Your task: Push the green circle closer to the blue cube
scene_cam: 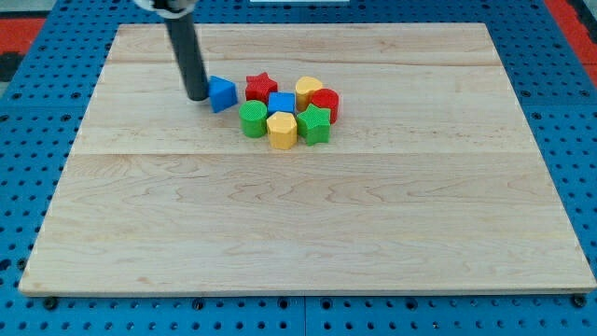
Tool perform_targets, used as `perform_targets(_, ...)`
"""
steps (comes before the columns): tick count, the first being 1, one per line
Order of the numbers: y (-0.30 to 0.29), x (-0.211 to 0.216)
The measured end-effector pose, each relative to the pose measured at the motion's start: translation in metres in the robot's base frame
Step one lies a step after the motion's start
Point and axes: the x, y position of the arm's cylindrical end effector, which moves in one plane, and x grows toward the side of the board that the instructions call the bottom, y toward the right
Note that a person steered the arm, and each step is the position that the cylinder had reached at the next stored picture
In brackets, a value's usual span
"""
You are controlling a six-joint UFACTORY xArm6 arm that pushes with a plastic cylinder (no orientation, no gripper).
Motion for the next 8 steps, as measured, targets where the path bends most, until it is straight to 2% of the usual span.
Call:
perform_targets(1, 0.025, 0.000)
perform_targets(2, 0.025, 0.000)
perform_targets(4, 0.006, 0.032)
perform_targets(6, 0.024, 0.081)
perform_targets(8, 0.024, 0.073)
